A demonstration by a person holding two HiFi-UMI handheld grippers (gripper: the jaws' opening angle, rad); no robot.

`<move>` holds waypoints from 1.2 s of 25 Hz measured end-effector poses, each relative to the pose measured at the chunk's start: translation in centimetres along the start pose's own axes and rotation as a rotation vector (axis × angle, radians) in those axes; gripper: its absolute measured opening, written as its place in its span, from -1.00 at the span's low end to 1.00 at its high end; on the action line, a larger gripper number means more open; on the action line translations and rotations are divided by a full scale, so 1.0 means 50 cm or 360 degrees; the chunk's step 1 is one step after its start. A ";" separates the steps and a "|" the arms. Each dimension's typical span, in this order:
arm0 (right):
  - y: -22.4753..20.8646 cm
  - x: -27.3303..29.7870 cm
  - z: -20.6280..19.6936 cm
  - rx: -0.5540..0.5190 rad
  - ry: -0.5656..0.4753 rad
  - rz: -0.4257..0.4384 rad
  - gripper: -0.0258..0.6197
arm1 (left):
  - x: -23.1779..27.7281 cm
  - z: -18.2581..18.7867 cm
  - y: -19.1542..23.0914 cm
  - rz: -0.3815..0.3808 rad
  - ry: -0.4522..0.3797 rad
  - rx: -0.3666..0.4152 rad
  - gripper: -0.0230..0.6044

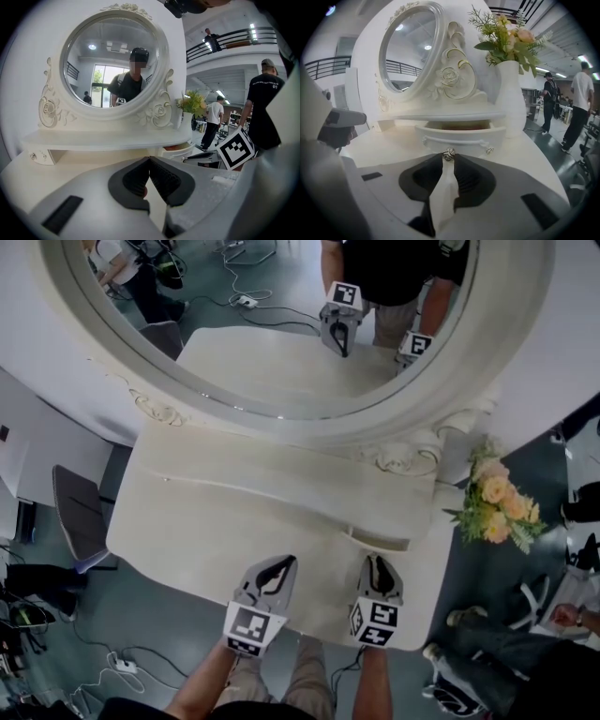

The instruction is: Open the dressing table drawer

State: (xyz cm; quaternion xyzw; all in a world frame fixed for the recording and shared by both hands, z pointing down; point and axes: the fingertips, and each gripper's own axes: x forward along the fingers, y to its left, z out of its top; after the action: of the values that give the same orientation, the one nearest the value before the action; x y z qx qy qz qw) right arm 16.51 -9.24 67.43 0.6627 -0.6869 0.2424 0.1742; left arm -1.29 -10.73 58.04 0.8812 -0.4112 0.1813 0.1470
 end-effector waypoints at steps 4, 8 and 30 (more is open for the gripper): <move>0.003 -0.007 -0.006 0.0006 0.0000 -0.0005 -0.70 | -0.003 0.000 -0.002 -0.0004 0.0002 0.0010 -0.92; 0.003 -0.021 -0.014 0.0028 -0.0005 -0.0032 -0.85 | -0.007 -0.001 -0.005 -0.0010 0.0005 0.0020 -0.92; 0.049 -0.152 0.053 -0.0027 -0.0186 -0.0098 -0.92 | -0.076 0.070 -0.052 -0.0118 -0.0092 0.0114 -0.92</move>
State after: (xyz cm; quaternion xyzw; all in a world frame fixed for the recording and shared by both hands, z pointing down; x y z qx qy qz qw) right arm 14.77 -4.44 60.75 0.6950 -0.6772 0.1921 0.1467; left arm -0.84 -8.00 52.96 0.9054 -0.3754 0.1649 0.1100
